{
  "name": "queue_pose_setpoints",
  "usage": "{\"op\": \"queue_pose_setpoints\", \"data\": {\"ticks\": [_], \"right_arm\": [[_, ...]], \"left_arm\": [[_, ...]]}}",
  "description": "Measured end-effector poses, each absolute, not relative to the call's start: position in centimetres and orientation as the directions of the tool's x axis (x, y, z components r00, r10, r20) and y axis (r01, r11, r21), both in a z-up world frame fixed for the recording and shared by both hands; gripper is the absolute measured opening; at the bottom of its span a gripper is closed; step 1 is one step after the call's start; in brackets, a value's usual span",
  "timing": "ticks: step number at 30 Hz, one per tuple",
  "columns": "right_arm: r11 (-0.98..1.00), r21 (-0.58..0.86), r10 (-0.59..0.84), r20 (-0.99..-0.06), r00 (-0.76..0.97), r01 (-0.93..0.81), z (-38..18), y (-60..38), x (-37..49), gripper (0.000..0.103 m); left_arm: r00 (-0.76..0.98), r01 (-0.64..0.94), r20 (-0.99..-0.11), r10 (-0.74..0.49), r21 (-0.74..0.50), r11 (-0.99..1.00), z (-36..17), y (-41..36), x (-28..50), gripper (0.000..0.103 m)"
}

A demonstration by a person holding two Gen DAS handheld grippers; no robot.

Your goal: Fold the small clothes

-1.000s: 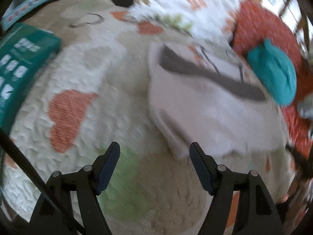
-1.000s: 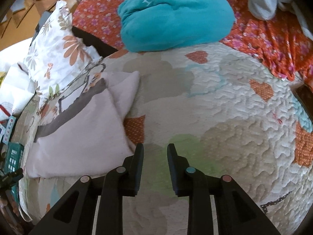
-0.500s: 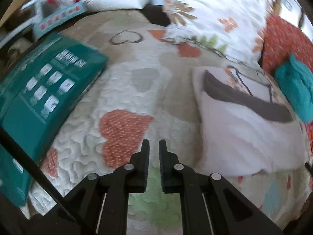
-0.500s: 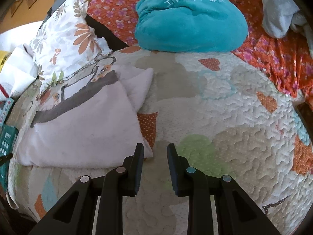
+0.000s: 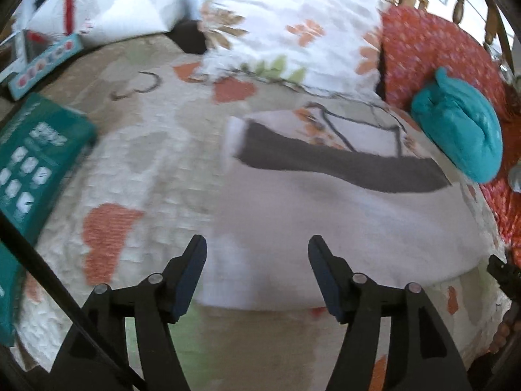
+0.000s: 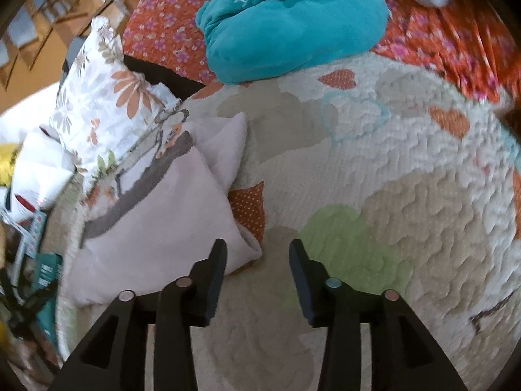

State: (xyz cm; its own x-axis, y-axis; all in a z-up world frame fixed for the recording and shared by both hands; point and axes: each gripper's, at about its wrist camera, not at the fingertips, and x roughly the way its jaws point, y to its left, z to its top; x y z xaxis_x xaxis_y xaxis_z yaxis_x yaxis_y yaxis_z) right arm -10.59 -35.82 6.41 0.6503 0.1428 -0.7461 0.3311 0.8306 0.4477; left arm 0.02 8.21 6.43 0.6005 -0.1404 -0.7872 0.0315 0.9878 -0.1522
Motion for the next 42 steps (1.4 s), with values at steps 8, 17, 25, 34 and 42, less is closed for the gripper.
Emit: {"op": "queue_pose_setpoints", "data": {"ticks": [8, 17, 25, 34, 42], "right_arm": [[0.813, 0.503, 0.234, -0.743, 0.627, 0.292, 4.2, -33.5, -10.1, 0.054], [0.841, 0.423, 0.131, -0.765, 0.631, 0.338, 3.4, -31.3, -4.4, 0.056], [0.876, 0.345, 0.086, -0.799, 0.595, 0.337, 4.4, -29.9, -2.2, 0.025], [0.962, 0.228, 0.075, -0.746, 0.661, 0.149, 12.0, -20.3, 2.1, 0.022], [0.945, 0.074, 0.262, -0.752, 0.604, -0.318, 10.5, 2.0, 4.4, 0.021]], "left_arm": [[0.541, 0.122, -0.817, -0.197, -0.155, 0.980, 5.1, 2.6, 1.7, 0.064], [0.519, 0.038, -0.833, -0.190, -0.200, 0.979, 4.9, 4.7, 3.0, 0.064], [0.538, -0.092, -0.829, -0.154, -0.240, 0.966, 6.0, 10.0, 2.9, 0.064], [0.624, -0.250, -0.781, -0.011, -0.213, 0.945, 9.5, 17.5, 1.8, 0.065], [0.671, -0.397, -0.728, 0.140, -0.193, 0.897, 12.4, 25.2, -0.3, 0.066]]}}
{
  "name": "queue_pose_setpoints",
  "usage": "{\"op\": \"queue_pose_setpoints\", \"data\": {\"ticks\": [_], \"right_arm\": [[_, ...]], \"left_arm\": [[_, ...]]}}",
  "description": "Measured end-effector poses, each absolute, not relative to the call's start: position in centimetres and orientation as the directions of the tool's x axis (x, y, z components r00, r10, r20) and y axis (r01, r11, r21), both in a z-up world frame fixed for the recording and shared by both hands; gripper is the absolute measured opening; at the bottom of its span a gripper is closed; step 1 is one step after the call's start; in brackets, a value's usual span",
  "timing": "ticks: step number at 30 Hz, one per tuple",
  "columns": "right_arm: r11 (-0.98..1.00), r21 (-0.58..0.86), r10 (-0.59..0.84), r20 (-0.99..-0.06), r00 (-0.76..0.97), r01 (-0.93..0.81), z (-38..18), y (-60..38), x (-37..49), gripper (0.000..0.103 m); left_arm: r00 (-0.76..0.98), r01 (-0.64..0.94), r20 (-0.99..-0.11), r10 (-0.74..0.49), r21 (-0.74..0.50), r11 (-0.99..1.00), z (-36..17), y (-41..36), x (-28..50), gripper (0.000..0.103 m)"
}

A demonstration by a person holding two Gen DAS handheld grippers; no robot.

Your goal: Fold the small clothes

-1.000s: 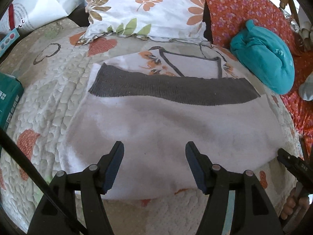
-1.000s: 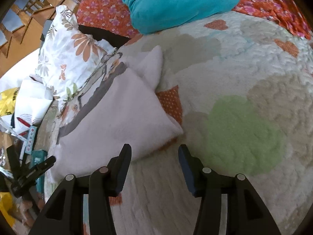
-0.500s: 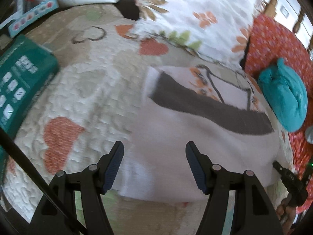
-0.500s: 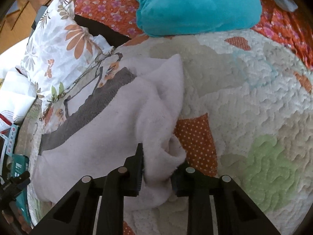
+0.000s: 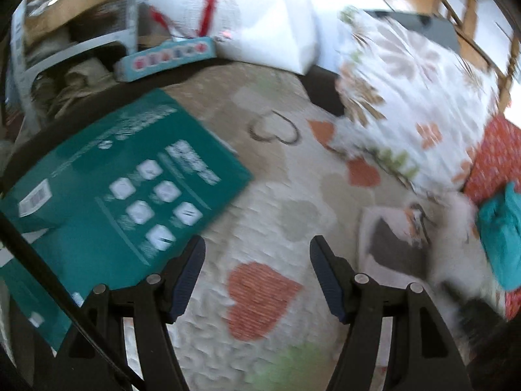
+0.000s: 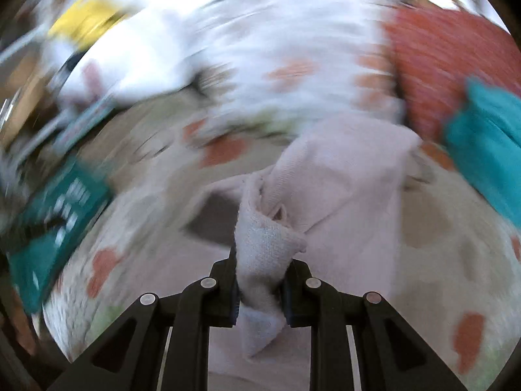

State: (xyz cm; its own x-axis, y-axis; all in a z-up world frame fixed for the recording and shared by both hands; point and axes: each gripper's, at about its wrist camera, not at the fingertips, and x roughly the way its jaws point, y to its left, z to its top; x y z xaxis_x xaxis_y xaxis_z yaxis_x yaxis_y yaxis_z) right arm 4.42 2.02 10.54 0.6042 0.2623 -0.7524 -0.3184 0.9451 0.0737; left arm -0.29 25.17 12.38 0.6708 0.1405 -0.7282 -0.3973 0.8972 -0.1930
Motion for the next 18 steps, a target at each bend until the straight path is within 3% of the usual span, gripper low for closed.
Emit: {"op": "queue_pose_setpoints", "data": {"ticks": [5, 7, 12, 15, 18], "right_arm": [[0.890, -0.115, 0.186, -0.790, 0.583, -0.441, 5.5, 9.5, 3.3, 0.021], [0.890, -0.135, 0.175, -0.782, 0.598, -0.436, 4.8, 9.8, 3.1, 0.027], [0.873, 0.043, 0.322, -0.799, 0.508, -0.486, 5.8, 8.5, 2.5, 0.051], [0.830, 0.205, 0.460, -0.778, 0.428, -0.519, 7.4, 6.2, 0.9, 0.052], [0.840, 0.240, 0.475, -0.759, 0.446, -0.486, 8.7, 2.4, -0.8, 0.053]], "left_arm": [[0.670, -0.461, -0.733, 0.115, -0.289, 0.839, 12.2, 29.0, -0.9, 0.066], [0.670, -0.462, -0.736, 0.095, -0.313, 0.829, 11.9, 29.4, -0.9, 0.066], [0.663, -0.439, -0.748, 0.004, -0.385, 0.812, 10.9, 29.2, -0.3, 0.066], [0.659, -0.412, -0.751, -0.045, -0.411, 0.813, 10.3, 28.4, 0.1, 0.066], [0.646, -0.360, -0.754, -0.119, -0.438, 0.824, 9.6, 26.9, 0.9, 0.066]]}}
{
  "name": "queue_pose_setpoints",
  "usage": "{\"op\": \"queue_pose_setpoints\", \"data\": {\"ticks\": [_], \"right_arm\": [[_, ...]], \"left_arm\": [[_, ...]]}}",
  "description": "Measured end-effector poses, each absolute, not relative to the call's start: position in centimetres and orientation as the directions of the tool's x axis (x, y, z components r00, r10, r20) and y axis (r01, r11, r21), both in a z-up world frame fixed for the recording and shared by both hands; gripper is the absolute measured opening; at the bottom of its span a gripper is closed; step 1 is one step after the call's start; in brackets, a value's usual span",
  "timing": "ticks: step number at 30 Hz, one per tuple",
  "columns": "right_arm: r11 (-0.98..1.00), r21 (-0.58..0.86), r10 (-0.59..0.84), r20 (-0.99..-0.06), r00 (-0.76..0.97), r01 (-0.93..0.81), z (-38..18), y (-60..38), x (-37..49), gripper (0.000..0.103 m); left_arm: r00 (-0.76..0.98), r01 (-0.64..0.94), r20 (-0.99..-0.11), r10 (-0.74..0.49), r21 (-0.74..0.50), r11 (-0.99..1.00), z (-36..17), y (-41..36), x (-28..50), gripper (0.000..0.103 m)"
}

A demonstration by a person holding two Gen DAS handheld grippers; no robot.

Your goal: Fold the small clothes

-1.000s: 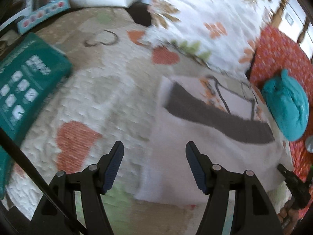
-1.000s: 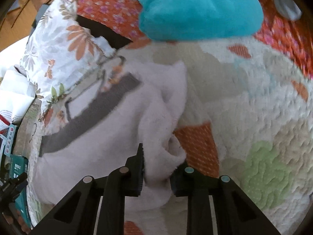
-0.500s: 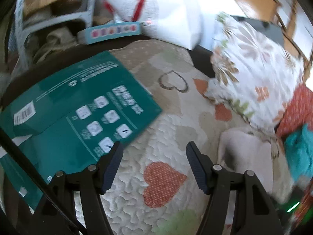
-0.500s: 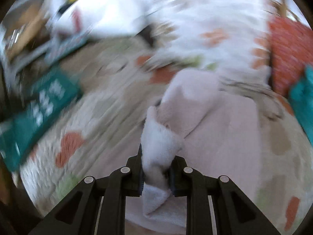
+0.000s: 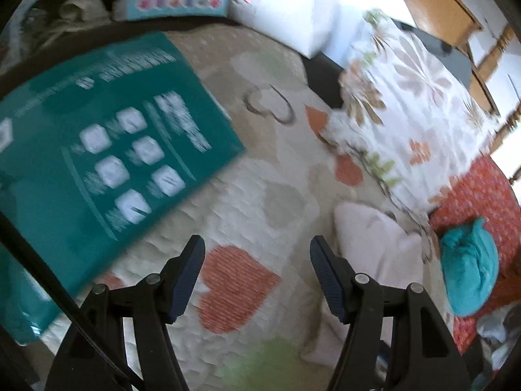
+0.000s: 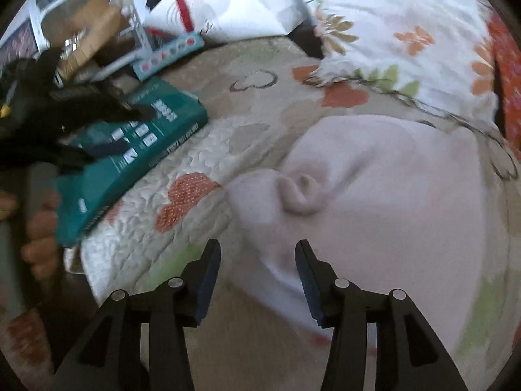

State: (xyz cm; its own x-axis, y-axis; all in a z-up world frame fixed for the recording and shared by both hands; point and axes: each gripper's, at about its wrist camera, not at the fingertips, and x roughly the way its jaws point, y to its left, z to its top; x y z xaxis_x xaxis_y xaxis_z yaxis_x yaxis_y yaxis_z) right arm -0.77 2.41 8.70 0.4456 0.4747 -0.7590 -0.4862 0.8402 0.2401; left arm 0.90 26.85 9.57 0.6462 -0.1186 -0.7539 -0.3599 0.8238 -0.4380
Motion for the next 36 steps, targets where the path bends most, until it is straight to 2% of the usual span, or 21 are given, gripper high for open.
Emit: {"op": "queue_pose_setpoints", "data": {"ticks": [5, 8, 12, 13, 14, 18, 20, 22, 24, 25, 26, 27, 31, 36], "right_arm": [[0.914, 0.221, 0.382, -0.755, 0.533, -0.341, 9.8, -4.9, -1.4, 0.056], [0.939, 0.234, 0.338, -0.765, 0.549, -0.253, 9.5, -8.1, -1.2, 0.057], [0.951, 0.247, 0.310, -0.769, 0.559, -0.187, 8.9, -10.3, -1.1, 0.060], [0.953, 0.246, 0.302, -0.771, 0.561, -0.175, 8.7, -10.5, -1.2, 0.060], [0.955, 0.245, 0.297, -0.772, 0.563, -0.168, 8.6, -10.8, -1.2, 0.060], [0.952, 0.267, 0.304, -0.766, 0.566, -0.150, 8.5, -11.8, -1.3, 0.060], [0.942, 0.304, 0.328, -0.754, 0.569, -0.140, 8.6, -12.3, -1.0, 0.064], [0.926, 0.354, 0.362, -0.742, 0.564, -0.129, 8.2, -12.4, 0.0, 0.074], [0.903, 0.416, 0.408, -0.750, 0.521, -0.108, 6.8, -12.2, 1.7, 0.077], [0.890, 0.448, 0.429, -0.761, 0.486, -0.085, 5.6, -12.1, 2.7, 0.076], [0.869, 0.490, 0.464, -0.764, 0.448, -0.065, 4.4, -12.0, 3.4, 0.068], [0.843, 0.535, 0.505, -0.757, 0.415, -0.049, 3.5, -11.9, 3.8, 0.034], [0.795, 0.605, 0.560, -0.699, 0.445, -0.051, 4.3, -13.7, 2.4, 0.022], [0.834, 0.550, 0.510, -0.750, 0.422, -0.031, 2.7, -15.0, 0.4, 0.022]], "left_arm": [[0.617, -0.248, -0.750, -0.240, -0.475, 0.844, 8.7, 23.2, 2.3, 0.066], [0.584, -0.172, -0.766, -0.270, -0.441, 0.881, 8.3, 20.3, 3.8, 0.067], [0.487, -0.117, -0.830, -0.273, -0.371, 0.921, 5.8, 16.5, 5.5, 0.067], [0.463, -0.109, -0.843, -0.274, -0.361, 0.926, 5.1, 15.9, 5.7, 0.054], [0.445, -0.103, -0.844, -0.300, -0.381, 0.919, 4.5, 15.4, 5.8, 0.019], [0.470, -0.121, -0.789, -0.395, -0.501, 0.857, 5.1, 16.2, 3.9, 0.014], [0.471, -0.142, -0.790, -0.393, -0.507, 0.850, 5.0, 17.2, 3.0, 0.013], [0.449, -0.174, -0.803, -0.392, -0.509, 0.843, 3.9, 18.0, 2.8, 0.013], [0.431, -0.204, -0.799, -0.420, -0.540, 0.817, 2.8, 18.5, 2.9, 0.013], [0.430, -0.208, -0.796, -0.426, -0.546, 0.811, 2.7, 18.5, 3.0, 0.013], [0.434, -0.207, -0.795, -0.424, -0.546, 0.812, 2.7, 18.4, 3.0, 0.013], [0.439, -0.199, -0.794, -0.420, -0.543, 0.816, 2.9, 18.3, 2.9, 0.013], [0.461, -0.148, -0.783, -0.419, -0.533, 0.833, 4.1, 17.2, 2.5, 0.013], [0.378, -0.165, -0.830, -0.410, -0.496, 0.853, 2.5, 15.4, 2.5, 0.015]]}}
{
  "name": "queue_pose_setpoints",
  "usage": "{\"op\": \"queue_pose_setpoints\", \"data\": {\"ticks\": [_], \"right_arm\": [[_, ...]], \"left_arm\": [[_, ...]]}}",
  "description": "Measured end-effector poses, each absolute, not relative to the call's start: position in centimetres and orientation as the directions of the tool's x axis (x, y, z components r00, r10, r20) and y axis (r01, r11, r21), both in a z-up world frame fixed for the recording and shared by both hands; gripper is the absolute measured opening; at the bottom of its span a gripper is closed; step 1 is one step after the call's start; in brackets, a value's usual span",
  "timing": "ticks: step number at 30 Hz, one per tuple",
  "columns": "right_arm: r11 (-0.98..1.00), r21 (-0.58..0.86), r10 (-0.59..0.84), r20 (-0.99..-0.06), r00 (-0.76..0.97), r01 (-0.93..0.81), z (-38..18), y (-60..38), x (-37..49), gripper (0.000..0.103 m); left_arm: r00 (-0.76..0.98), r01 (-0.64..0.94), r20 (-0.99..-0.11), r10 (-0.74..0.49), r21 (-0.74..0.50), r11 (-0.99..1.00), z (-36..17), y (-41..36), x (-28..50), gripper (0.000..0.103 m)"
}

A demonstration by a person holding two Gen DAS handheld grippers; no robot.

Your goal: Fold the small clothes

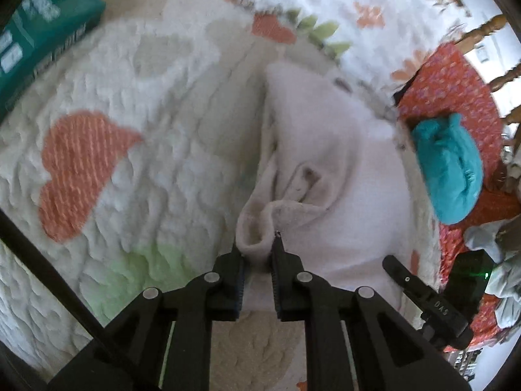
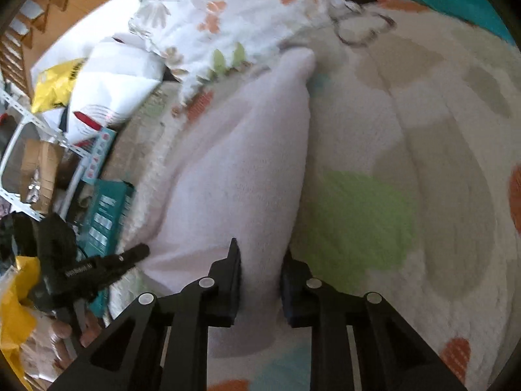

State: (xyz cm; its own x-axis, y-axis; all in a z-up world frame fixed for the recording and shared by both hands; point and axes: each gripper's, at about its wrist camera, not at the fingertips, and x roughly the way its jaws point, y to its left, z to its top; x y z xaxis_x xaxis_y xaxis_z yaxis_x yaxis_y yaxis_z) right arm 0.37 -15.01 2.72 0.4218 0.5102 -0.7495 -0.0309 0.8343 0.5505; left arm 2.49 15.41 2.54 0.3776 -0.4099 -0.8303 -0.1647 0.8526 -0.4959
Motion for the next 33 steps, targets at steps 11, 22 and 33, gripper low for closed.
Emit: {"op": "queue_pose_setpoints", "data": {"ticks": [11, 22, 33], "right_arm": [[0.949, 0.280, 0.309, -0.733, 0.606, -0.145, 11.9, -12.7, 1.1, 0.044], [0.893, 0.113, 0.293, -0.880, 0.373, -0.435, 7.2, 7.0, 13.9, 0.064], [0.968, 0.087, 0.204, -0.813, 0.545, -0.234, 11.9, 2.0, 15.1, 0.008]], "left_arm": [[0.350, -0.190, -0.842, -0.411, -0.493, 0.849, 2.1, 15.7, 1.3, 0.028], [0.354, -0.199, -0.836, -0.418, -0.504, 0.840, 1.8, 15.5, 0.7, 0.030], [0.352, -0.191, -0.837, -0.418, -0.502, 0.844, 1.8, 14.5, 0.1, 0.030]]}}
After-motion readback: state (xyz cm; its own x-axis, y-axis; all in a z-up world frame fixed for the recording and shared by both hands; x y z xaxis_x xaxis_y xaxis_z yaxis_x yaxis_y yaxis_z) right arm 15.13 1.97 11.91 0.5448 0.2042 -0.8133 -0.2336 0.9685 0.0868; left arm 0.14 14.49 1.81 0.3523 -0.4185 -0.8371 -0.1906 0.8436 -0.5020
